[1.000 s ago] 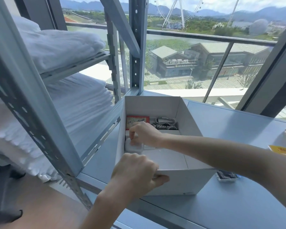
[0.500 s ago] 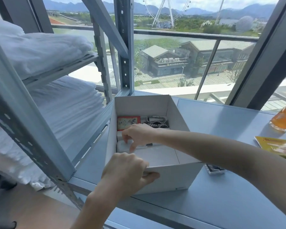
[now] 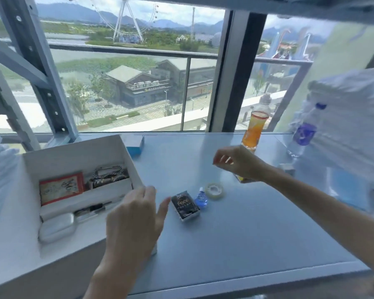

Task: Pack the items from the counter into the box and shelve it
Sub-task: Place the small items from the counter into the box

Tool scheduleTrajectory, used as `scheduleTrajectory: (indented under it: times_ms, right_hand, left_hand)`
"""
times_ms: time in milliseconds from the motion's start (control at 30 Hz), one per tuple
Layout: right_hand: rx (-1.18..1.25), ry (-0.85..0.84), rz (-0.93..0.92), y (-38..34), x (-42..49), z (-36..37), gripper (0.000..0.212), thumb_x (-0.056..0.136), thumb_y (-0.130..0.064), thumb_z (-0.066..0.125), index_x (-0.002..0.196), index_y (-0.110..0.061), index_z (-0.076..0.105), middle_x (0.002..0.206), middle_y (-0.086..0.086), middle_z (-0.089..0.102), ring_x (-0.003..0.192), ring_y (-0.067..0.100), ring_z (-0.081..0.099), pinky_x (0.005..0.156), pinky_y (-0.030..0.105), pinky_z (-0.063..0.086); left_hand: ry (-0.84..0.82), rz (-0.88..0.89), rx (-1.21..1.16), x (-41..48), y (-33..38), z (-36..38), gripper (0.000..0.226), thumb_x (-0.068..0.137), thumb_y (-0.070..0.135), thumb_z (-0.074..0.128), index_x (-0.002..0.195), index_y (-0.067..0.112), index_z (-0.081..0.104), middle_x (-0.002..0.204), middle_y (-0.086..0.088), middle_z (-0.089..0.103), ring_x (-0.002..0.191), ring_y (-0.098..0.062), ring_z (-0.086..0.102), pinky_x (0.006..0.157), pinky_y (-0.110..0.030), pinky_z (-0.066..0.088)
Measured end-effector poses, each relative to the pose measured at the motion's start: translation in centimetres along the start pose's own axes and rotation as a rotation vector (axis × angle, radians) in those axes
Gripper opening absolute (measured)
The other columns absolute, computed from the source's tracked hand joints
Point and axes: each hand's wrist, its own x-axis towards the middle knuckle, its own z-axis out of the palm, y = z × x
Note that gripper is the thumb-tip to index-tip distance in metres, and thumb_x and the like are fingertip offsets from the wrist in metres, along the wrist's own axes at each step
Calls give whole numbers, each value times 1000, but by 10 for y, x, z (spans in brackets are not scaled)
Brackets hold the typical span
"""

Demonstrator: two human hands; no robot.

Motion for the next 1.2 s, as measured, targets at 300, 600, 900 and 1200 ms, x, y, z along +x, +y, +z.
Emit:
scheduleTrajectory:
  times_ms: [300, 600, 900, 1200]
  right_hand:
    - [-289, -127, 579, 191, -76, -16, 44, 87, -5, 49, 130, -15, 52, 138, 5, 46, 122, 27, 47, 97, 38, 42]
    - [-289, -172, 714, 236, -64, 5, 51, 88, -23, 55, 136, -15, 41, 134, 14, 39, 119, 36, 47, 98, 37, 42]
    - [-374, -491, 625, 151, -18, -21, 24, 63, -36, 71, 62, -13, 65, 63, 3, 71, 63, 14, 63, 67, 27, 52]
    - [112, -234, -107, -65, 51, -9, 44, 68, -27, 81, 105, -19, 58, 98, -1, 64, 88, 14, 60, 71, 28, 50]
  left_hand:
    - [-123, -277, 108, 15, -2, 30, 29, 91, 45, 33, 85, 22, 50, 90, 1, 56, 76, -28, 57, 65, -32, 41]
    - [-34, -231, 188, 10, -1, 25, 25, 90, 43, 42, 98, 22, 54, 89, 1, 67, 74, -28, 62, 58, -29, 31]
    - [12, -56, 57, -40, -46, -2, 74, 79, 77, 12, 130, 30, 39, 83, 16, 64, 66, -11, 65, 56, -28, 45]
    - [-130, -127, 171, -76, -128, -36, 91, 56, 91, -2, 87, 31, 59, 71, 7, 67, 72, -17, 64, 64, -30, 48]
